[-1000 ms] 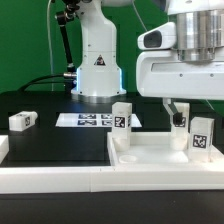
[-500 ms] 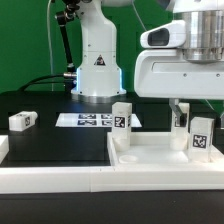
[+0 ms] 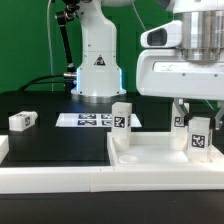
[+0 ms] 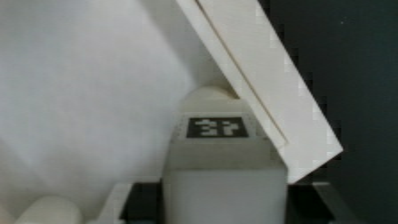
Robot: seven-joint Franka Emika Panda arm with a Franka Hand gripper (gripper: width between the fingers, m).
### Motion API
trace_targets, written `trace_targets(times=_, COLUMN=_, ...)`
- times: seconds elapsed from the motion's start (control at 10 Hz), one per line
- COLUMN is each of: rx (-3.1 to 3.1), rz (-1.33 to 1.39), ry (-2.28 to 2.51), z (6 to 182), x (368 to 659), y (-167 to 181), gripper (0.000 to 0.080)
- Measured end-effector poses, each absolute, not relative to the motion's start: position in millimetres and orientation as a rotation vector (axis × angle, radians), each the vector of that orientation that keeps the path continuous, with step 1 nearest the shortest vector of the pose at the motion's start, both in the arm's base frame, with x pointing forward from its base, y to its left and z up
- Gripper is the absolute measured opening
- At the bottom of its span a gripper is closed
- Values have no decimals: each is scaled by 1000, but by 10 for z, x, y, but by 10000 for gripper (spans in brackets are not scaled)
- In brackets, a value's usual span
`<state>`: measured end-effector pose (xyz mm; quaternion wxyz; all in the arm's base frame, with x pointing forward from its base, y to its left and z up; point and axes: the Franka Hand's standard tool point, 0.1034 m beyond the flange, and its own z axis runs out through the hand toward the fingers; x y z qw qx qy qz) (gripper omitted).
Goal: Assemble square table
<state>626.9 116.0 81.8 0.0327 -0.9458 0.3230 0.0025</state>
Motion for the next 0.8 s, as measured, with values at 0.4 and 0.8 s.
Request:
trace_targets(times=0.4, rx=-2626, rz=16, ry=1578, z=818, x=6264, y=1190, gripper=288)
trace_targets(times=0.8, rx=-2251, rz=45, ry=2048, z=820, x=6274, y=1197, gripper=290)
